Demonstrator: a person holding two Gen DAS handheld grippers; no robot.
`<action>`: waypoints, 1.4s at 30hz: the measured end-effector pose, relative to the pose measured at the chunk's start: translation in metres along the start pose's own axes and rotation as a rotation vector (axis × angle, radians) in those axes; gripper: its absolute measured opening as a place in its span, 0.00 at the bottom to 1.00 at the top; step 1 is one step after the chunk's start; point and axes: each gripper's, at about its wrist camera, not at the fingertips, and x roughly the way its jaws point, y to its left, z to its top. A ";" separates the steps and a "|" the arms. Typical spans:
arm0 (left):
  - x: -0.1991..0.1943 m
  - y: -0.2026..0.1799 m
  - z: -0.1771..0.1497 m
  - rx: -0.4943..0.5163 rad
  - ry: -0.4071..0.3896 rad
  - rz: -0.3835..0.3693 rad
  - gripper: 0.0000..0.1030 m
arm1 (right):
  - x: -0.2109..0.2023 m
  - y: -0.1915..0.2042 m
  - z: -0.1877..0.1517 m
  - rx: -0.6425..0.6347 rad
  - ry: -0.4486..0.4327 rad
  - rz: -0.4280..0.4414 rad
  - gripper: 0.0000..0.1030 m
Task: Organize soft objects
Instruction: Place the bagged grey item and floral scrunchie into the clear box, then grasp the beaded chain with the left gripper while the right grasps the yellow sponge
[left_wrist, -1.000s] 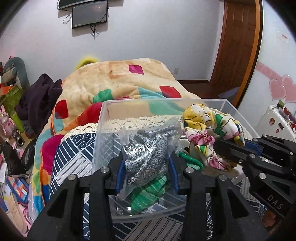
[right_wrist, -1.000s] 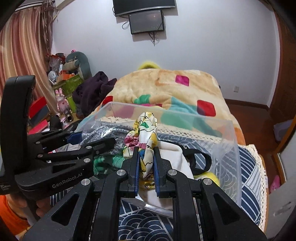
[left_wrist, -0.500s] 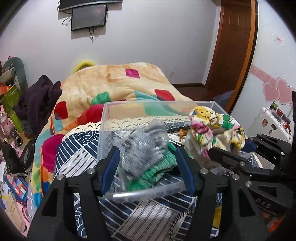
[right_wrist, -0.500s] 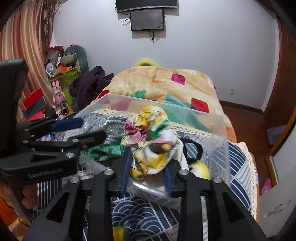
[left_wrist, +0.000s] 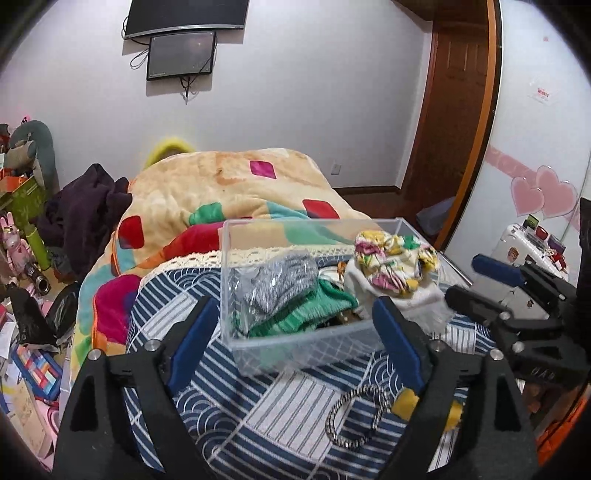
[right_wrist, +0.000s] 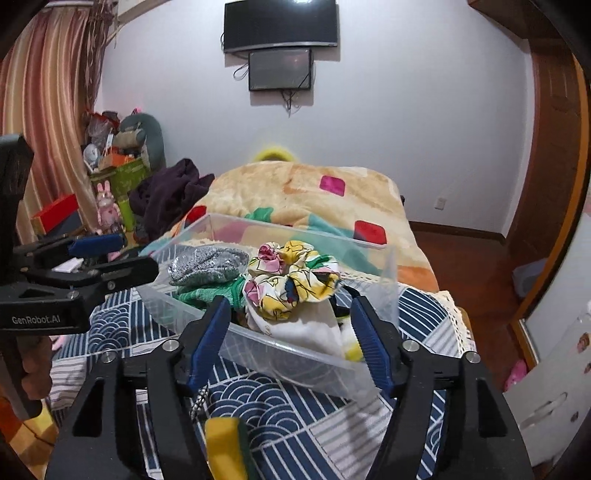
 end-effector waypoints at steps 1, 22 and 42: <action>-0.001 0.000 -0.003 0.000 0.006 -0.003 0.88 | -0.004 -0.002 -0.001 0.009 -0.009 0.003 0.67; 0.032 -0.011 -0.089 0.045 0.250 -0.060 0.64 | 0.003 0.023 -0.070 0.010 0.150 0.117 0.69; 0.027 -0.016 -0.087 0.036 0.214 -0.075 0.06 | -0.005 0.020 -0.076 0.028 0.136 0.133 0.26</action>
